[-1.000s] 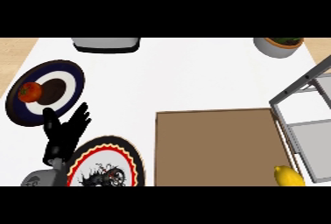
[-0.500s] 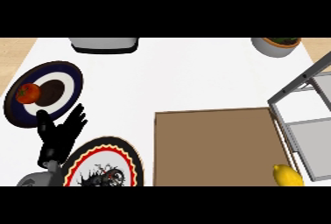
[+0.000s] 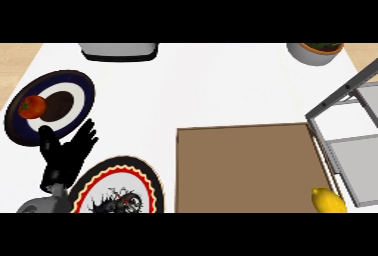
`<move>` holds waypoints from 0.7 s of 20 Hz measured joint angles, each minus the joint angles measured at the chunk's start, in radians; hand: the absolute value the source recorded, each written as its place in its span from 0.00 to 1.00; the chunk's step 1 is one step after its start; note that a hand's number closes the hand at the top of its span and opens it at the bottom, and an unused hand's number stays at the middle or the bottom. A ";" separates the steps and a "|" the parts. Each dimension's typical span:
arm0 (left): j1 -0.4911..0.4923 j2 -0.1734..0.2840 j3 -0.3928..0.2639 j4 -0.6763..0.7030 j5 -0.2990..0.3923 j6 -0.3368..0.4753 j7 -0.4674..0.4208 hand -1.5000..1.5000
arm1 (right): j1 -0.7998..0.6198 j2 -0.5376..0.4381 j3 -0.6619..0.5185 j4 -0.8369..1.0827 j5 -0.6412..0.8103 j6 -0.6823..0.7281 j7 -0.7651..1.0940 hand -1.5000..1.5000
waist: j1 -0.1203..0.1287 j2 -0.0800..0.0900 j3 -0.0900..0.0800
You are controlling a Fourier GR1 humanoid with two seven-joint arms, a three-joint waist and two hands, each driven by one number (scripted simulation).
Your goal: Pick the squash from the tray and place it in the tiered shelf
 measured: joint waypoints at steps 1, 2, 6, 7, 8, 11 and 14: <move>0.011 0.001 0.000 -0.006 0.002 -0.006 -0.004 0.50 | -0.006 0.004 -0.013 0.016 -0.022 0.010 0.015 0.00 | 0.000 0.000 0.000; 0.008 0.000 0.001 -0.003 0.001 -0.004 -0.006 0.50 | -0.027 0.007 -0.020 0.030 -0.045 0.018 0.039 0.00 | 0.000 0.000 0.000; 0.008 0.001 0.001 -0.003 0.001 -0.006 -0.002 0.50 | -0.090 0.024 -0.062 0.070 -0.151 0.025 0.157 0.00 | -0.002 -0.001 0.000; -0.001 -0.003 -0.003 -0.003 -0.005 0.001 0.002 0.50 | -0.107 0.024 -0.074 0.092 -0.171 0.023 0.175 0.00 | -0.002 -0.001 0.000; 0.002 -0.003 -0.004 0.001 -0.009 -0.001 -0.007 0.50 | -0.123 0.025 -0.084 0.104 -0.186 0.009 0.198 0.00 | -0.001 0.000 0.000; 0.002 -0.003 -0.001 0.005 -0.005 -0.006 -0.013 0.50 | -0.152 -0.004 -0.127 0.152 -0.209 -0.033 0.231 0.00 | -0.002 0.000 0.000; -0.016 -0.008 -0.001 0.003 -0.006 0.004 0.004 0.50 | -0.178 -0.063 -0.151 0.237 -0.185 -0.068 0.222 0.00 | 0.004 0.003 0.000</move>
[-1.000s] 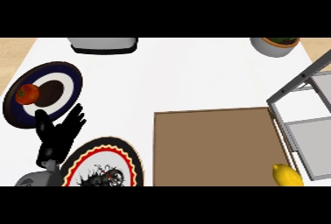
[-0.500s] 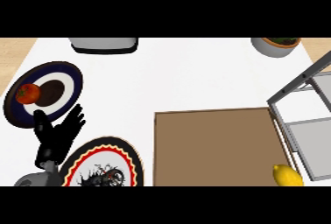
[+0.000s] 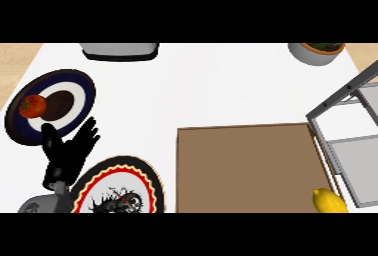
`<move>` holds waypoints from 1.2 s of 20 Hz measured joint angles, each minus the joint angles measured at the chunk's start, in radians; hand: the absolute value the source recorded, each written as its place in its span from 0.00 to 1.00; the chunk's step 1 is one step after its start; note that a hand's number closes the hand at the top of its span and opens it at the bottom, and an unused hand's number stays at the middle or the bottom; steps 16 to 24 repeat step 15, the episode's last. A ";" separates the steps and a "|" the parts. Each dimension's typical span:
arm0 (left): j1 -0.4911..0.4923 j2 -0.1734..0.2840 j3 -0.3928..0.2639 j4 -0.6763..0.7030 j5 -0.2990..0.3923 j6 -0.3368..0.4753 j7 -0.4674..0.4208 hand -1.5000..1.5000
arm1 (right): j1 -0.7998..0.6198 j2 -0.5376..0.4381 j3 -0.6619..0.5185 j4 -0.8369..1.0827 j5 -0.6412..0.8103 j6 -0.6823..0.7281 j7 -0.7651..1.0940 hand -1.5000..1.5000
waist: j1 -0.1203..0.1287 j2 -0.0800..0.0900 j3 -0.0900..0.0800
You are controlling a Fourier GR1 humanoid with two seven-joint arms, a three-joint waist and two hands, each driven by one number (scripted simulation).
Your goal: Pick the squash from the tray and place it in the tiered shelf
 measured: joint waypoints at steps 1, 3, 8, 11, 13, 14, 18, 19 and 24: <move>0.004 -0.003 -0.005 0.000 -0.003 0.000 0.001 0.50 | -0.001 -0.015 -0.007 0.024 0.007 -0.013 0.001 0.00 | 0.000 0.000 0.000; 0.001 -0.007 -0.010 0.003 -0.009 0.002 -0.005 0.50 | -0.008 -0.043 -0.024 0.091 0.023 -0.042 -0.018 0.00 | 0.004 0.002 0.000; -0.004 -0.014 -0.012 0.000 -0.010 0.007 0.003 0.50 | -0.004 -0.134 -0.090 0.276 0.018 -0.029 -0.050 0.00 | 0.005 0.005 0.002; -0.009 -0.008 -0.004 0.017 -0.009 0.003 -0.012 0.50 | 0.017 -0.183 -0.123 0.377 0.010 0.027 -0.079 0.00 | 0.003 0.006 0.003; -0.007 -0.008 -0.004 0.013 -0.008 0.002 -0.014 0.50 | 0.032 -0.214 -0.139 0.429 0.004 0.077 -0.090 0.00 | 0.003 0.007 0.004; -0.005 -0.007 -0.002 0.011 -0.005 -0.001 -0.013 0.50 | 0.044 -0.223 -0.147 0.451 0.002 0.099 -0.105 0.00 | 0.002 0.007 0.006; -0.007 -0.005 0.000 0.010 -0.001 -0.003 -0.008 0.50 | 0.051 -0.235 -0.153 0.469 0.002 0.118 -0.114 0.00 | 0.003 0.008 0.006; -0.007 -0.005 0.000 0.010 -0.001 -0.003 -0.008 0.50 | 0.051 -0.235 -0.153 0.469 0.002 0.118 -0.114 0.00 | 0.003 0.008 0.006; -0.007 -0.005 0.000 0.010 -0.001 -0.003 -0.008 0.50 | 0.051 -0.235 -0.153 0.469 0.002 0.118 -0.114 0.00 | 0.003 0.008 0.006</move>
